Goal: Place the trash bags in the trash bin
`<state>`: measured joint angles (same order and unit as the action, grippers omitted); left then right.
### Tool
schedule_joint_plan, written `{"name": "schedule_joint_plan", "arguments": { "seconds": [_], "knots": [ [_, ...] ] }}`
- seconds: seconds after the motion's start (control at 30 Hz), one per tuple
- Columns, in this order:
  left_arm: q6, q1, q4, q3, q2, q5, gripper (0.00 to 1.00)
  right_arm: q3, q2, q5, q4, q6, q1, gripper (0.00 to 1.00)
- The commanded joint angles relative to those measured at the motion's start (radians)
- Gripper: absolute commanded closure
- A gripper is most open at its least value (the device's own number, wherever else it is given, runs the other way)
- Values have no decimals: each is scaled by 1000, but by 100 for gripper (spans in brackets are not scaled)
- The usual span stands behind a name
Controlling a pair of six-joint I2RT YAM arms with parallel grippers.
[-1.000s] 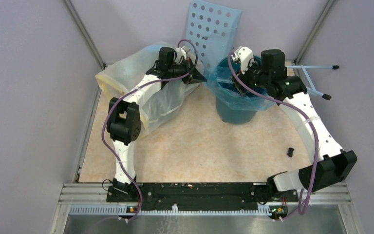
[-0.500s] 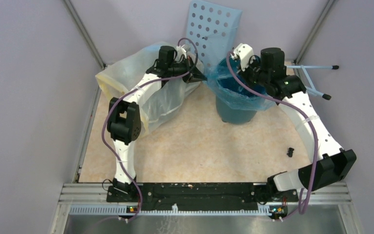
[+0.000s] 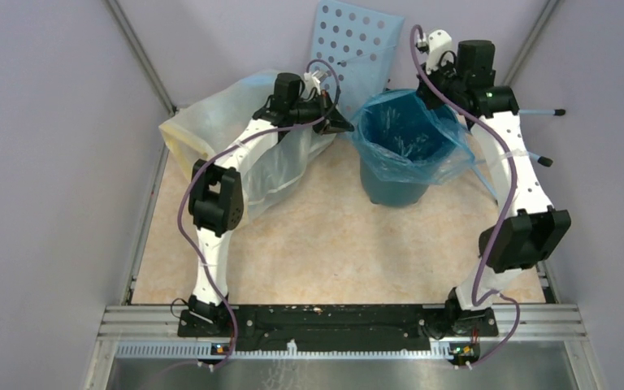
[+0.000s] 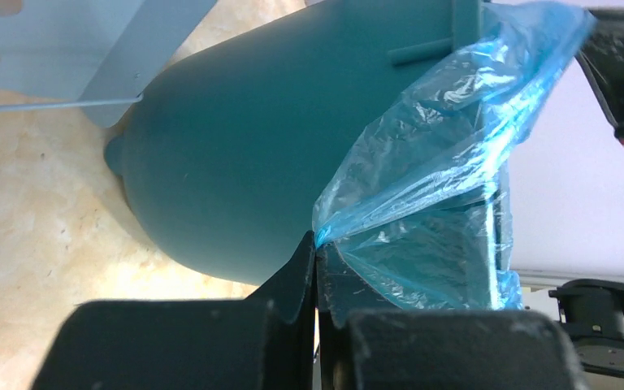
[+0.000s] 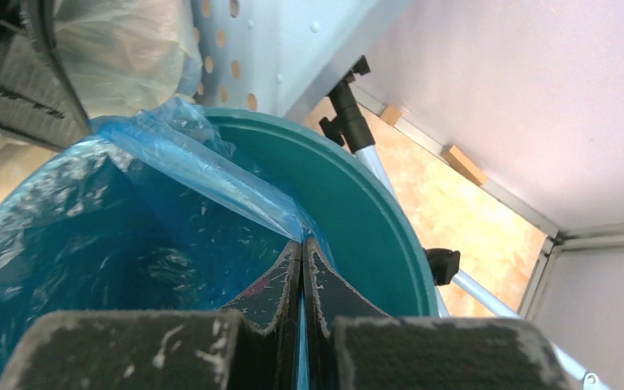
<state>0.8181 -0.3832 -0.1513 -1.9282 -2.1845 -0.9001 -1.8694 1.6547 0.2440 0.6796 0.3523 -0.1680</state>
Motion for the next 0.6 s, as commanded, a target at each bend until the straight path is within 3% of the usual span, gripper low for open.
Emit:
{"name": "schedule_joint_plan", "arguments": {
  "seconds": [0.0,0.23,0.57],
  "knots": [
    [-22,-15,37,-52,-4,-19,99,-133,72,98,27,-98,50,100],
    [39,-20,107,-63,-28,-34,99,-312,224,117,99,-173,87,100],
    [75,-34,144,-86,-63,-36,100,-446,347,134,155,-252,156,100]
  ]
}}
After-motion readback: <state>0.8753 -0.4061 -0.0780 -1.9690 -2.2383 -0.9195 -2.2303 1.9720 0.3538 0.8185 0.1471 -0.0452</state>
